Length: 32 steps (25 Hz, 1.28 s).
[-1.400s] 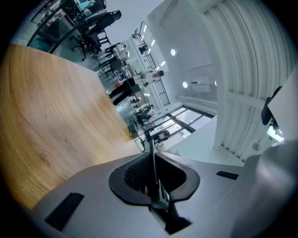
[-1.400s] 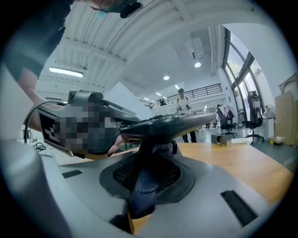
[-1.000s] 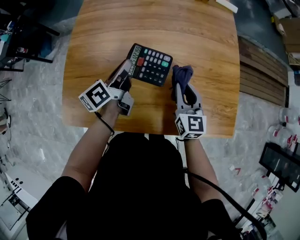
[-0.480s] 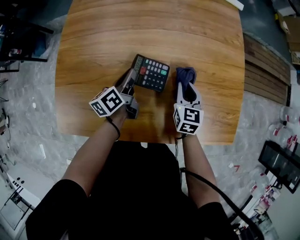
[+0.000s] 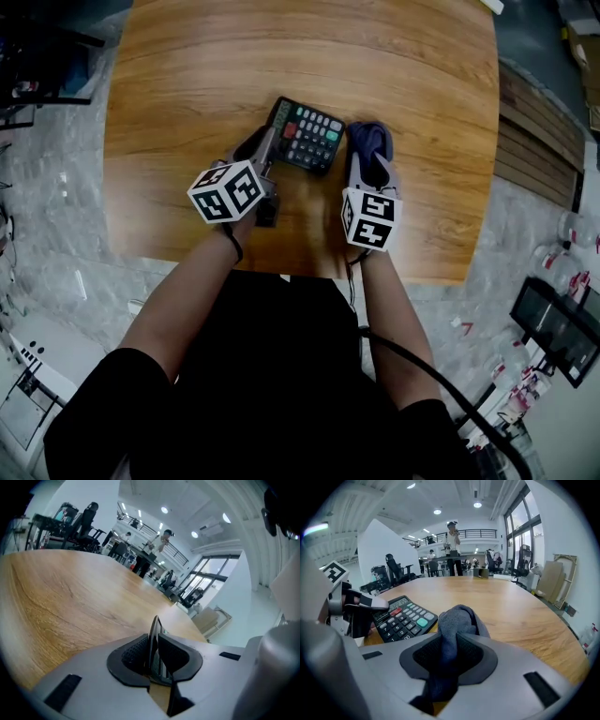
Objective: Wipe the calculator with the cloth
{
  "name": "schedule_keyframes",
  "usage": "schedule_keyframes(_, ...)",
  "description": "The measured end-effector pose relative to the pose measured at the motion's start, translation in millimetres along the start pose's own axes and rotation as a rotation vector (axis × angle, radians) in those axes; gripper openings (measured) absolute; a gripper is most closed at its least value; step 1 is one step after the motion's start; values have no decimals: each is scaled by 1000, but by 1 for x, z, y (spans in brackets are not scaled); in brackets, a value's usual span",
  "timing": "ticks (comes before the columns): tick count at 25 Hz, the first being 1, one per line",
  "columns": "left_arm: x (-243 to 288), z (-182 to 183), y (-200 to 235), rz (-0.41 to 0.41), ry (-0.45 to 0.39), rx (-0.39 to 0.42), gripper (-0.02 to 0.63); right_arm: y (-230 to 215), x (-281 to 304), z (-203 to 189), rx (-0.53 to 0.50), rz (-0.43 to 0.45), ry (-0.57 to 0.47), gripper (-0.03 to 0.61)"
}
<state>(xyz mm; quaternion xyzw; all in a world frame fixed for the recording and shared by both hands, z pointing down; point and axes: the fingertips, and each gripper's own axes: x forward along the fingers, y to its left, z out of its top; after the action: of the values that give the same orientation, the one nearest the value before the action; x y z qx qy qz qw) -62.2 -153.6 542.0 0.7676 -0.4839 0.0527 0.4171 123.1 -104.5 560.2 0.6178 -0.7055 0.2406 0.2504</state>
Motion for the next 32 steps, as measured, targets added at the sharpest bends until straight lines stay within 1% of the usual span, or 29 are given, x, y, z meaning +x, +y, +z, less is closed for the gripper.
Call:
schedule_keyframes(2, -1, -3, 0, 48, 28, 89, 74, 3, -2, 0, 17, 25, 17, 77)
schedule_keyframes(4, -3, -4, -4, 89, 51, 217, 77, 4, -10, 2, 19, 41, 9, 99)
schedule_keyframes(6, -5, -1, -8, 119, 60, 354, 86, 1, -21, 10, 5, 29, -19, 123)
schedule_keyframes(7, -7, 2, -9, 128, 56, 404, 91, -1, -27, 16, -2, 19, -35, 124)
schedule_keyframes(8, -10, 8, -10, 134, 45, 436, 91, -3, -33, 23, -5, 8, -52, 126)
schedule_keyframes(11, -34, 33, -24, 119, -29, 462, 84, -5, -64, 49, -8, -19, -134, 124)
schedule_keyframes(12, -45, 42, -33, 104, -60, 469, 50, -3, -78, 60, -8, -24, -172, 119)
schedule_keyframes(13, -56, 51, -45, 82, -91, 481, 13, -1, -94, 71, -8, -29, -215, 80)
schedule_keyframes(14, -68, 59, -59, 54, -121, 493, 8, 3, -111, 84, -10, -30, -263, 44)
schedule_keyframes(15, -80, 67, -74, 20, -151, 504, 8, 8, -128, 98, -13, -25, -316, 26)
schedule_keyframes(19, -134, 98, -144, -116, -296, 569, 8, 46, -194, 155, -37, 37, -538, 17)
schedule_keyframes(21, -159, 105, -182, -177, -367, 617, 8, 59, -224, 176, -60, 63, -616, 15)
schedule_keyframes(23, -178, 108, -215, -229, -420, 648, 8, 67, -246, 189, -83, 79, -664, 15)
schedule_keyframes(25, -188, 110, -235, -264, -447, 654, 8, 73, -261, 198, -102, 88, -692, 15)
schedule_keyframes(28, -195, 110, -248, -286, -461, 660, 8, 79, -274, 205, -113, 91, -715, 15)
schedule_keyframes(32, -199, 113, -251, -283, -465, 657, 8, 83, -282, 211, -120, 99, -729, 15)
